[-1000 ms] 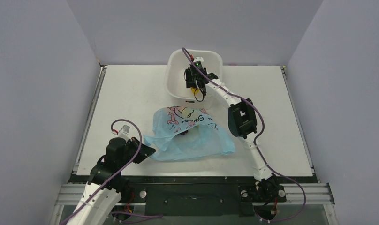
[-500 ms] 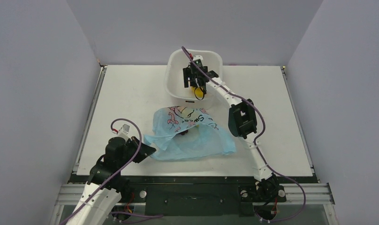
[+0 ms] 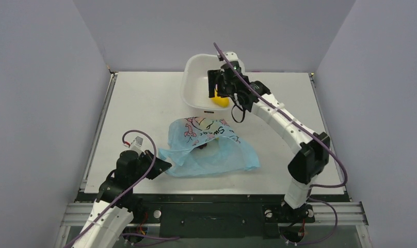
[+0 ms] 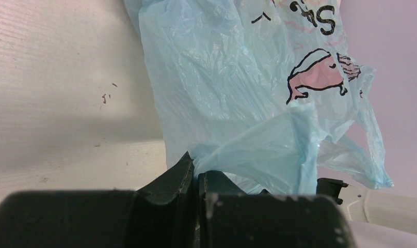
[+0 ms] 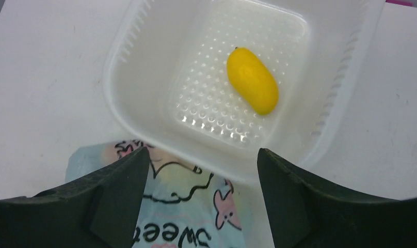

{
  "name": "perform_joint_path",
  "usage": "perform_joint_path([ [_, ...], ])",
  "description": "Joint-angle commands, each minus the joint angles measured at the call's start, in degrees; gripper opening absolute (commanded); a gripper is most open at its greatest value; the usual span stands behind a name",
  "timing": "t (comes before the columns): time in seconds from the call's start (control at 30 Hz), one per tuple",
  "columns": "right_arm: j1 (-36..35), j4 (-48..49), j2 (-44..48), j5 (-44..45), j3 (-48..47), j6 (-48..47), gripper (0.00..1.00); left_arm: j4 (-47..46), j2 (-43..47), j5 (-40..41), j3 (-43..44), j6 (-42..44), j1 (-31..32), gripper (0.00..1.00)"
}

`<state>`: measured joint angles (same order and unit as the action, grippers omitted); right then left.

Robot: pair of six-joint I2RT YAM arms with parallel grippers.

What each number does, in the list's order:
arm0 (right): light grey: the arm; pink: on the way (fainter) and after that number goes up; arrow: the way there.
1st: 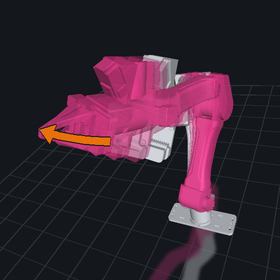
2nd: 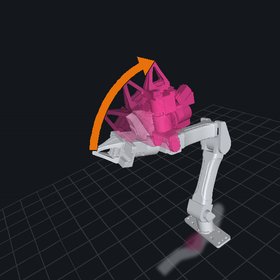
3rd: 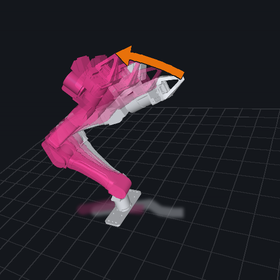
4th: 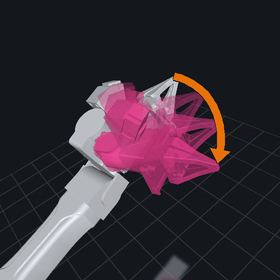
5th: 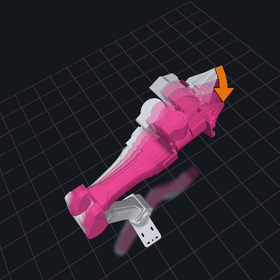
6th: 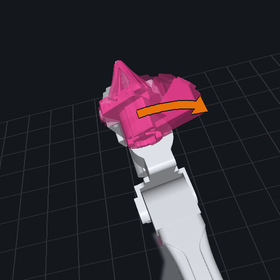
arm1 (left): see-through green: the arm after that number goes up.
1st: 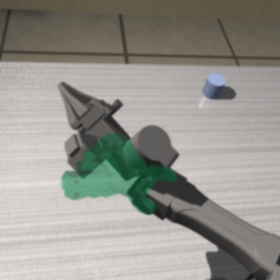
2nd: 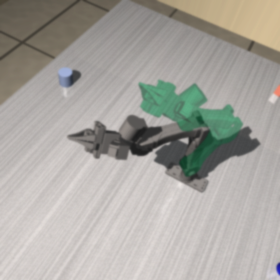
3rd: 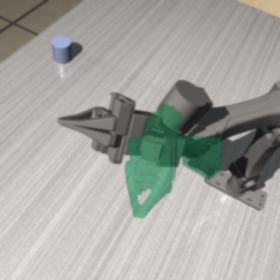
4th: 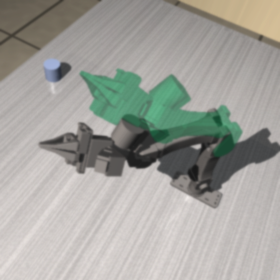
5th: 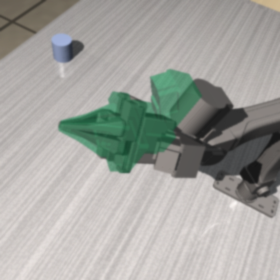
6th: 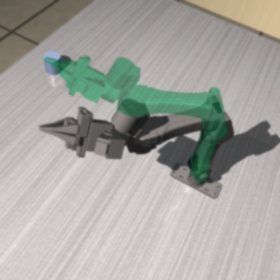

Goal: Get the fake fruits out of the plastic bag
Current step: Place the fake fruit in the bin, then take out the fake fruit from the plastic bag.

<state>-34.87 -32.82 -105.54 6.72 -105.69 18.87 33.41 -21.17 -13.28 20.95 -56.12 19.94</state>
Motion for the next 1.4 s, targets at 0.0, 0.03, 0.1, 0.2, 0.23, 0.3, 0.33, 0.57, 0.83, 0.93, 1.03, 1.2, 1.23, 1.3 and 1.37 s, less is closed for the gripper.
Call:
perform_joint_path([
  [0.0, -5.7, 1.2, 11.8, 3.0, 13.6, 1.1, 0.72, -2.1, -0.5, 0.5, 3.4, 1.4, 0.3, 0.00],
  [0.03, -6.5, 2.7, 15.8, 3.0, 15.9, 1.5, 0.71, -2.2, -0.6, 0.5, 3.5, 1.4, 0.2, 0.00],
  [0.1, -9.0, 5.4, 22.0, 2.7, 22.7, 2.6, 0.70, -2.4, -0.8, 0.4, 3.8, 1.5, 0.3, 0.00],
  [0.2, -15.1, 10.3, 29.1, 3.6, 33.1, 3.8, 0.67, -2.4, -1.2, 0.3, 4.4, 1.5, 0.2, 0.00],
  [0.23, -16.6, 11.1, 32.1, 5.0, 37.0, 3.9, 0.64, -2.3, -1.4, 0.2, 4.7, 1.6, 0.2, 0.00],
  [0.3, -21.9, 14.3, 35.4, 7.8, 42.6, 4.3, 0.60, -2.1, -1.4, 0.2, 5.1, 1.6, 0.3, 0.00],
  [0.33, -25.4, 16.7, 36.3, 8.6, 44.6, 4.1, 0.59, -1.9, -1.4, 0.2, 5.2, 1.5, 0.2, 0.00],
  [0.57, -33.3, 30.9, 35.5, 10.8, 58.7, 7.5, 0.55, 0.4, -1.4, -1.4, 8.2, 2.8, 0.2, 0.22],
  [0.83, -34.1, 48.2, 27.4, 7.5, 62.8, 13.8, 0.54, 17.4, -2.8, 3.6, 23.8, 7.3, 0.2, 0.40],
  [0.93, -34.2, 51.5, 24.9, 5.4, 63.1, 17.4, 0.53, 22.0, -3.7, 8.0, 33.1, 9.3, 0.2, 0.40],
  [1.03, -34.2, 56.0, 23.7, 5.0, 64.2, 21.3, 0.53, 21.1, -5.8, 7.6, 38.7, 11.2, 0.2, 0.43],
  [1.2, -33.6, 65.5, 24.1, 4.9, 69.1, 27.7, 0.52, 14.8, -18.3, -2.6, 44.3, 20.6, 1.1, 0.48],
  [1.23, -33.5, 66.5, 24.4, 5.0, 69.6, 28.3, 0.52, 14.6, -19.7, -1.2, 45.5, 22.4, 3.4, 0.49],
  [1.3, -33.0, 66.4, 25.4, 5.6, 70.5, 29.2, 0.52, 12.7, -23.3, 4.0, 46.5, 27.5, 9.4, 0.50],
  [1.37, -32.8, 66.5, 26.8, 6.6, 71.9, 29.9, 0.52, 8.4, -25.9, 7.5, 45.5, 32.2, 16.8, 0.51],
])
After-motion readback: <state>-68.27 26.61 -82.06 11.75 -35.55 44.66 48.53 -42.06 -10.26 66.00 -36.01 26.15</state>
